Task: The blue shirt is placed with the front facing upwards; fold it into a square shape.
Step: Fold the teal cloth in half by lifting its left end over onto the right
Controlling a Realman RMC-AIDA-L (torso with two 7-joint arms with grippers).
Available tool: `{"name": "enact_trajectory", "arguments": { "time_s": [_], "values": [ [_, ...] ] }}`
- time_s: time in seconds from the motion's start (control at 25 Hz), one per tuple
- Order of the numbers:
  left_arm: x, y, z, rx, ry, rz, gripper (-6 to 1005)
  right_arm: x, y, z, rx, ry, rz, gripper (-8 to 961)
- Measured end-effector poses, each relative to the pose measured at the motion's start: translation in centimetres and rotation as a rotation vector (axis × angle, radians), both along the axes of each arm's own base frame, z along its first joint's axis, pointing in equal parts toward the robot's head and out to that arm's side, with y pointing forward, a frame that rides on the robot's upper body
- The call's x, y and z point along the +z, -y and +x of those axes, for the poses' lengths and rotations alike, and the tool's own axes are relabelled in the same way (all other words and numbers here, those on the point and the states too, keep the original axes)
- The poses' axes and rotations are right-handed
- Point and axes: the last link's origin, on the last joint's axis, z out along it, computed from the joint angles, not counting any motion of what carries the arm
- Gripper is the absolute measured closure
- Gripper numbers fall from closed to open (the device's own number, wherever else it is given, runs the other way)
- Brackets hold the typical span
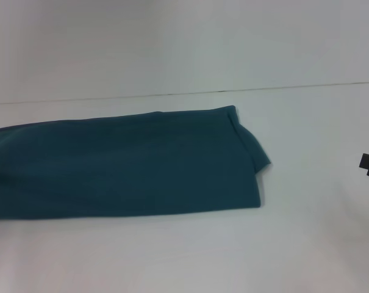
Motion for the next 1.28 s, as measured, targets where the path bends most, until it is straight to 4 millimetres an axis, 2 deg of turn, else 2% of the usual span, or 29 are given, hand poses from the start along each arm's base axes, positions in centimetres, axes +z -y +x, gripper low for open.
{"name": "enact_trajectory", "arguments": {
  "time_s": [0.4, 0.6, 0.92, 1.08, 1.28],
  "values": [
    [0.2, 0.5, -0.7, 0.063, 0.056, 0.066, 865, -0.3, 0.2, 0.0, 0.001, -0.003, -0.007, 71],
    [0.0, 0.3, 0.5, 0.018, 0.137, 0.067, 861, -0.4, 0.1, -0.1, 0.004, -0.003, -0.01, 69],
    [-0.6, -1.3, 6.6, -0.201, 0.378, 0.036, 854, -0.6, 0.0, -0.2, 0.009, -0.01, -0.014, 70],
    [-2.0, -2.4, 10.0, -0.302, 0.445, -0.001, 850, -0.8, -0.1, -0.3, 0.012, -0.012, -0.017, 70],
    [-5.0, -3.4, 14.6, -0.423, 0.489, -0.069, 846, -0.9, 0.0, -0.3, 0.012, -0.013, -0.018, 70]
  ]
}}
